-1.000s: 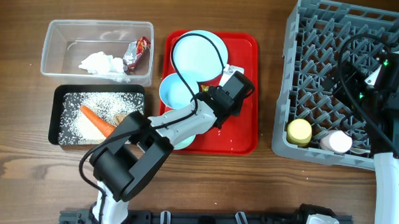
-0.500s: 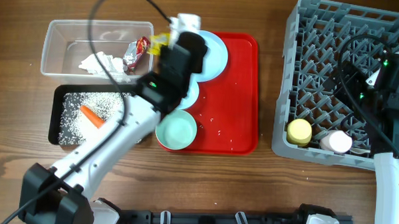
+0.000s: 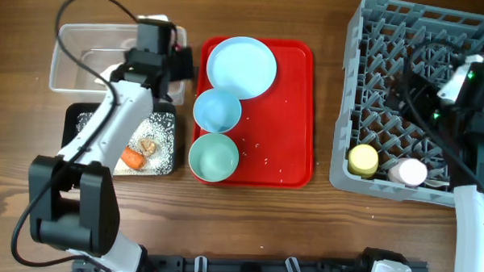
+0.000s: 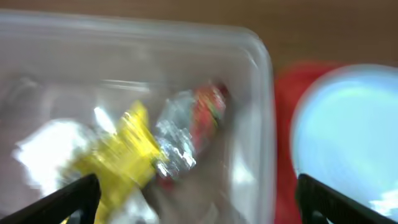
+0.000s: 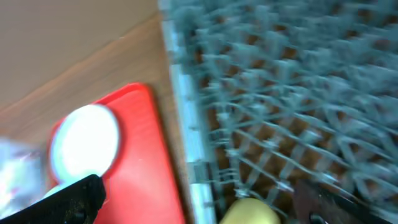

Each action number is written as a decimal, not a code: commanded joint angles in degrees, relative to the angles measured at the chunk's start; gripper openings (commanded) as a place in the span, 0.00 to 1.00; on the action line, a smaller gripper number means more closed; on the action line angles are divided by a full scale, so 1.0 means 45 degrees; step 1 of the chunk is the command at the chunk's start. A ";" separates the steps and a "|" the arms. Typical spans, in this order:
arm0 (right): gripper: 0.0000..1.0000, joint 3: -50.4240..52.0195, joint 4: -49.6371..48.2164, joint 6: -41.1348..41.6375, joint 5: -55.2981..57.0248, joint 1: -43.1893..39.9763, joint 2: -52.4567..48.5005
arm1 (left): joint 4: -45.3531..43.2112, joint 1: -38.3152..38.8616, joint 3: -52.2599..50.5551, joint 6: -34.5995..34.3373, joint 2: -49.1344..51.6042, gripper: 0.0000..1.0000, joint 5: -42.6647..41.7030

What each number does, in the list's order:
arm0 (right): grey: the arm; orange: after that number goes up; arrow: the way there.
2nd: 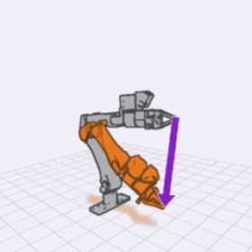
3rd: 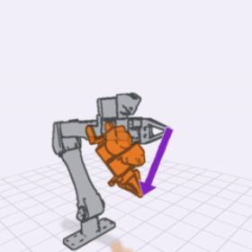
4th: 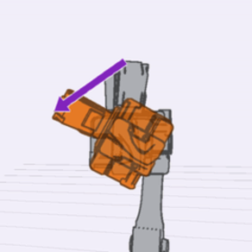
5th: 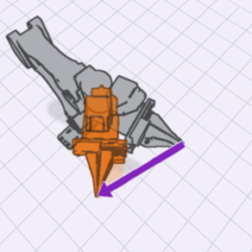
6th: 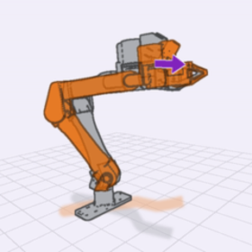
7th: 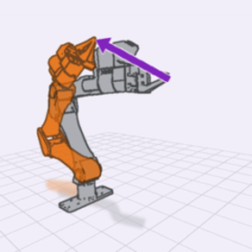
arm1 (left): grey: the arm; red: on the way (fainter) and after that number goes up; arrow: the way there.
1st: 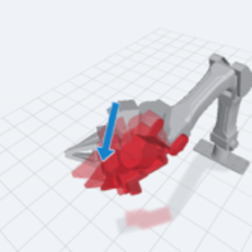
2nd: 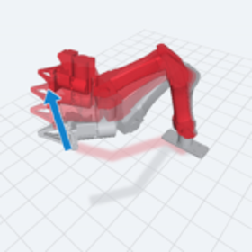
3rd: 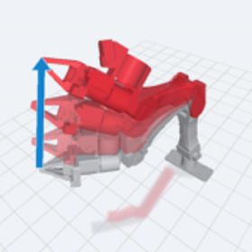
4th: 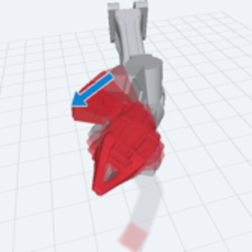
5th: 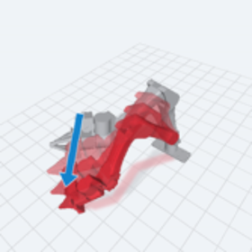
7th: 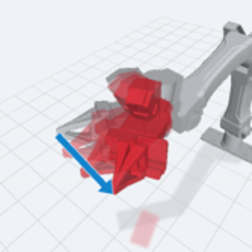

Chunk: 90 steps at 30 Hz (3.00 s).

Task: Sort waste into correct bins and load items into the dishwasher rack
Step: 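Grasp the light-blue bowl with the right gripper and lift it, then carry the light-blue bowl with the right gripper into the dish rack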

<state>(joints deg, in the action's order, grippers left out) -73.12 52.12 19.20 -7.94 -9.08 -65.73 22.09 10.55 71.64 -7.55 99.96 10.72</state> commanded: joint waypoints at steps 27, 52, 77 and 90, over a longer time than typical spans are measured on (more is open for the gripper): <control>0.31 -0.0092 -0.6698 0.3133 -0.1282 0.9384 -1.1375 | 0.6509 -0.0427 0.0083 -0.3521 -0.7606 1.00 -0.2516; 0.04 -0.0107 -0.0962 0.1768 1.1472 0.5173 -0.2812 | 0.6504 -0.0427 0.0083 -0.3521 -0.7606 1.00 -0.2516; 0.04 -0.0107 -1.8102 -1.3129 1.6869 0.3094 -1.0535 | 0.6504 -0.0427 0.0083 -0.3521 -0.7606 1.00 -0.2521; 0.04 -0.0107 -1.8102 -1.2458 1.6077 0.2953 -1.1783 | 0.6504 -0.0427 0.0083 -0.3521 -0.7606 1.00 -0.2516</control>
<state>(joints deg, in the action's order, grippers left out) -73.01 -28.88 -38.44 65.73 4.40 -116.92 51.44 8.67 71.83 -23.07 65.78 -0.14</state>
